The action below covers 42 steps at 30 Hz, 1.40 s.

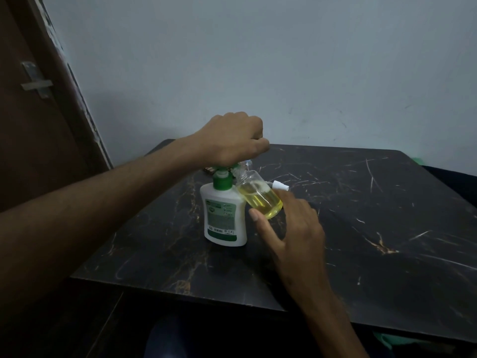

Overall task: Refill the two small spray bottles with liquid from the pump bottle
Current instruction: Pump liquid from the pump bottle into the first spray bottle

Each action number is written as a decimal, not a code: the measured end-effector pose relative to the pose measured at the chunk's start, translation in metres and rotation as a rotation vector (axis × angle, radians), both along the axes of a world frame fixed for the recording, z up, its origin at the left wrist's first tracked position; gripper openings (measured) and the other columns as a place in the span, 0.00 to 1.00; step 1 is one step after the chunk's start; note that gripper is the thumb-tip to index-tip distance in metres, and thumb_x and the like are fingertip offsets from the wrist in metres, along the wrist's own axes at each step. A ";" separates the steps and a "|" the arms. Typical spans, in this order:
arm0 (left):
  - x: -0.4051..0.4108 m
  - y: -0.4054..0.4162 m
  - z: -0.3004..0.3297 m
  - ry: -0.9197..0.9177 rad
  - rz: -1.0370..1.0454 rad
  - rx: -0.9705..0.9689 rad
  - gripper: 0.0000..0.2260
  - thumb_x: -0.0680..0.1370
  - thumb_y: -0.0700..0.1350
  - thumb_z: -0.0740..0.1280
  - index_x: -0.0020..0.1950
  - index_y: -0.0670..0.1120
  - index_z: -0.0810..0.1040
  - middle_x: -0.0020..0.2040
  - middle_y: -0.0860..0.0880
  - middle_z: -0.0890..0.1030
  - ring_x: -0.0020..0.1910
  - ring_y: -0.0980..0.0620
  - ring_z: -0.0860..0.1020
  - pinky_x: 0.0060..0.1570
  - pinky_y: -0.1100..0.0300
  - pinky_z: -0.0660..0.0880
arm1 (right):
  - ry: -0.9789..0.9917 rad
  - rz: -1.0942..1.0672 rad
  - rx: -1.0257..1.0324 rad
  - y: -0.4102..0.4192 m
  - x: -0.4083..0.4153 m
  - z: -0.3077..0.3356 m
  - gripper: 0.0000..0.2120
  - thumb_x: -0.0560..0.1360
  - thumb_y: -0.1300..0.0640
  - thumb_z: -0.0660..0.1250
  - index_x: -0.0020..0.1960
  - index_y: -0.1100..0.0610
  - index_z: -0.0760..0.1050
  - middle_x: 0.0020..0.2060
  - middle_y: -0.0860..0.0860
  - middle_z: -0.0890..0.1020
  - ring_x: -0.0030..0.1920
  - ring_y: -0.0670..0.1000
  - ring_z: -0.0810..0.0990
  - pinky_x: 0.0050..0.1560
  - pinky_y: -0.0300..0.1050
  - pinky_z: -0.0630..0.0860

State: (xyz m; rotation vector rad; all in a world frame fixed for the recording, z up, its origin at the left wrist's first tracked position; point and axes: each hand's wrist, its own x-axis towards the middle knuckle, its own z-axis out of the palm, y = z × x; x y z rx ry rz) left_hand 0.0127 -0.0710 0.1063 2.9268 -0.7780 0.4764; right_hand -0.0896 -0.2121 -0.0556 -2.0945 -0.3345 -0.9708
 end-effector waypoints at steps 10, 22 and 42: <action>0.000 0.000 0.002 0.007 0.000 0.003 0.19 0.82 0.53 0.61 0.34 0.47 0.61 0.36 0.46 0.73 0.35 0.46 0.68 0.36 0.51 0.64 | 0.011 0.002 0.007 0.000 -0.002 0.000 0.19 0.80 0.39 0.65 0.65 0.49 0.75 0.50 0.42 0.77 0.49 0.42 0.71 0.49 0.46 0.73; -0.010 -0.001 0.004 -0.003 0.030 -0.012 0.19 0.82 0.52 0.62 0.35 0.47 0.62 0.34 0.49 0.69 0.34 0.47 0.66 0.35 0.52 0.61 | 0.002 0.014 0.013 -0.001 -0.002 0.000 0.19 0.81 0.38 0.64 0.65 0.48 0.74 0.49 0.39 0.74 0.49 0.42 0.72 0.49 0.43 0.71; -0.008 0.001 0.004 -0.004 0.049 0.027 0.17 0.82 0.53 0.61 0.37 0.46 0.65 0.37 0.47 0.73 0.37 0.46 0.69 0.35 0.52 0.61 | -0.004 0.021 0.014 0.000 -0.002 0.000 0.19 0.81 0.39 0.65 0.65 0.49 0.74 0.49 0.39 0.74 0.49 0.41 0.72 0.50 0.47 0.74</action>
